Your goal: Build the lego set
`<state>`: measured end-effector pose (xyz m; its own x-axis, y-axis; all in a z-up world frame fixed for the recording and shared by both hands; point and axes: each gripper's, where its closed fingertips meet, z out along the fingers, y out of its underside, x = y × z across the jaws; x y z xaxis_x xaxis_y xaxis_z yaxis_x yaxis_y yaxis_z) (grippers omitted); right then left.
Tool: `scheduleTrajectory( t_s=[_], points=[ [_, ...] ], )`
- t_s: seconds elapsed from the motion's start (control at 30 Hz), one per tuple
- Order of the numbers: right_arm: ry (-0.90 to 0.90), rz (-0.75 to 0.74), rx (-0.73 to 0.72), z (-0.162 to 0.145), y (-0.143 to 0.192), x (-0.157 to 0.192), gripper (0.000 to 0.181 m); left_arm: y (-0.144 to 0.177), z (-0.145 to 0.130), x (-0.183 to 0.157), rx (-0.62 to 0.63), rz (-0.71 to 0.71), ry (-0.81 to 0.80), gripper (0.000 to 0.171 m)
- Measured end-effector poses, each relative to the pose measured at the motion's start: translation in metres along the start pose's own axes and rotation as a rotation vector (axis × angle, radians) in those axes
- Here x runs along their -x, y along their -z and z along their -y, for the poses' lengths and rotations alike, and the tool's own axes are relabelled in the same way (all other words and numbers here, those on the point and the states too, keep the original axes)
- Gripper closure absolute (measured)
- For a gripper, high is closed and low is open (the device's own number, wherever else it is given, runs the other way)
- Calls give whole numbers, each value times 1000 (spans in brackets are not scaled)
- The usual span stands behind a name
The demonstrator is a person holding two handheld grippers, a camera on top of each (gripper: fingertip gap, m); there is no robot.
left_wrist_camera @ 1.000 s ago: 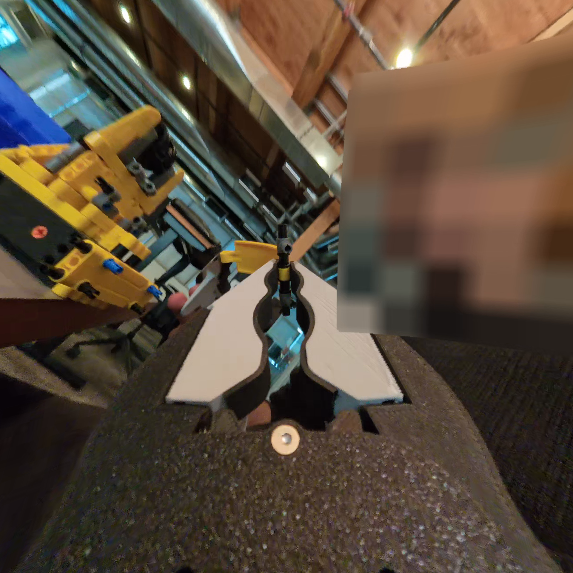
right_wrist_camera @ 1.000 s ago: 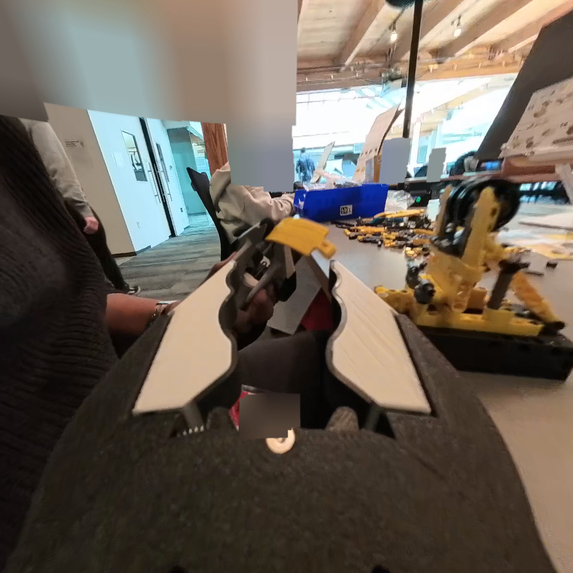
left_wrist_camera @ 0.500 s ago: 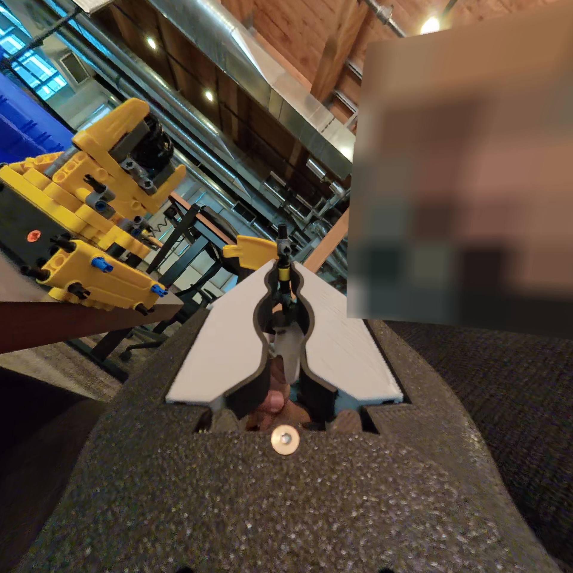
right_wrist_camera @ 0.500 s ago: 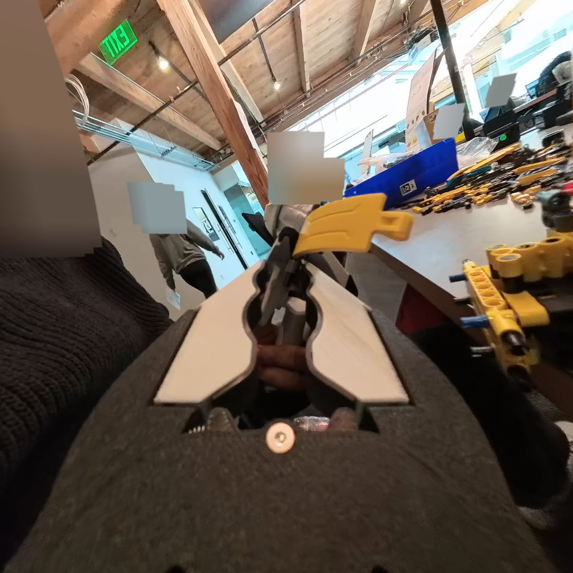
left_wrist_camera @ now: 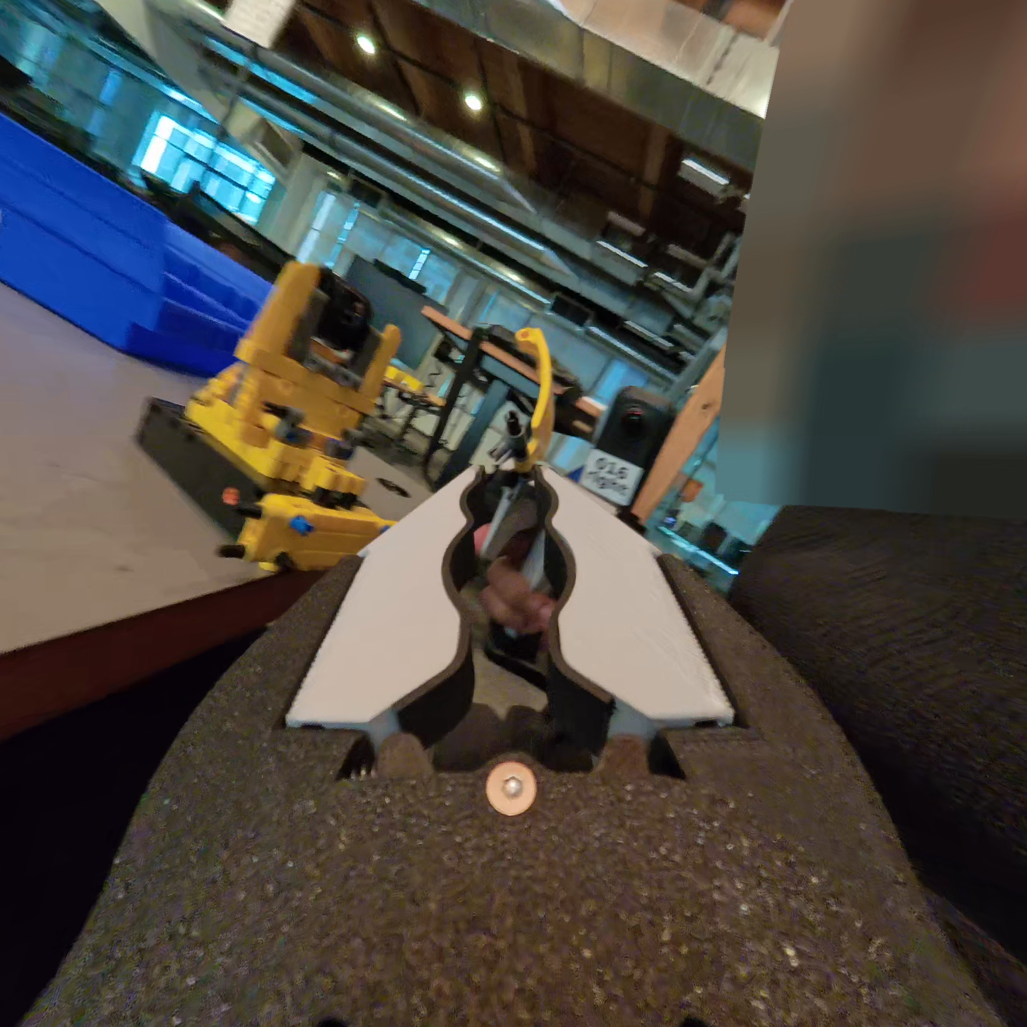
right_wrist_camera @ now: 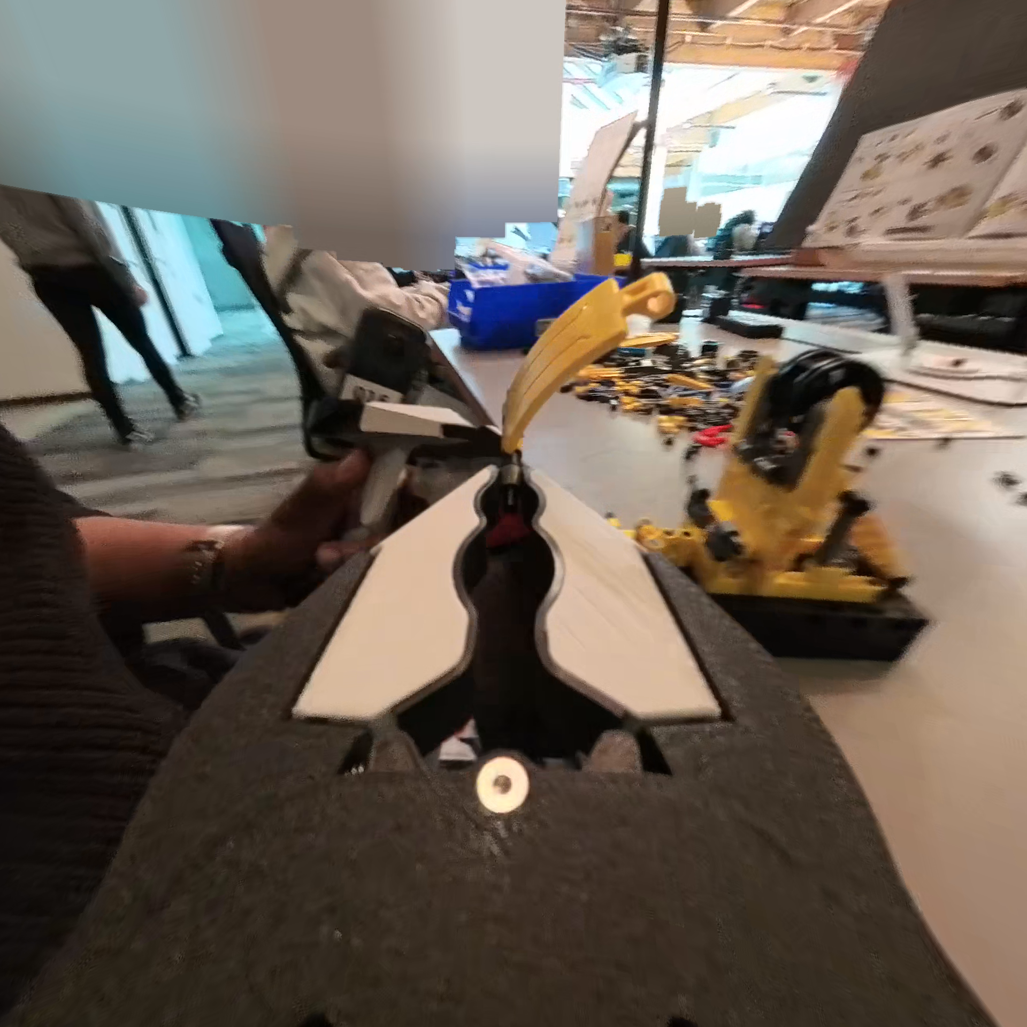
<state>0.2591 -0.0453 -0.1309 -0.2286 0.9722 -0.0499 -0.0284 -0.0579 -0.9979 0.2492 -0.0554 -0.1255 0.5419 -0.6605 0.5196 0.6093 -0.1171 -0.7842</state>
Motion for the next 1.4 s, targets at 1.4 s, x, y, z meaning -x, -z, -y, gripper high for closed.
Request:
scheduleTrajectory(
  t_s=[1.4],
  points=[
    [33,-175,508,-49,-6,-59,175,-14,-11,79,447,149,-220,160]
  ],
)
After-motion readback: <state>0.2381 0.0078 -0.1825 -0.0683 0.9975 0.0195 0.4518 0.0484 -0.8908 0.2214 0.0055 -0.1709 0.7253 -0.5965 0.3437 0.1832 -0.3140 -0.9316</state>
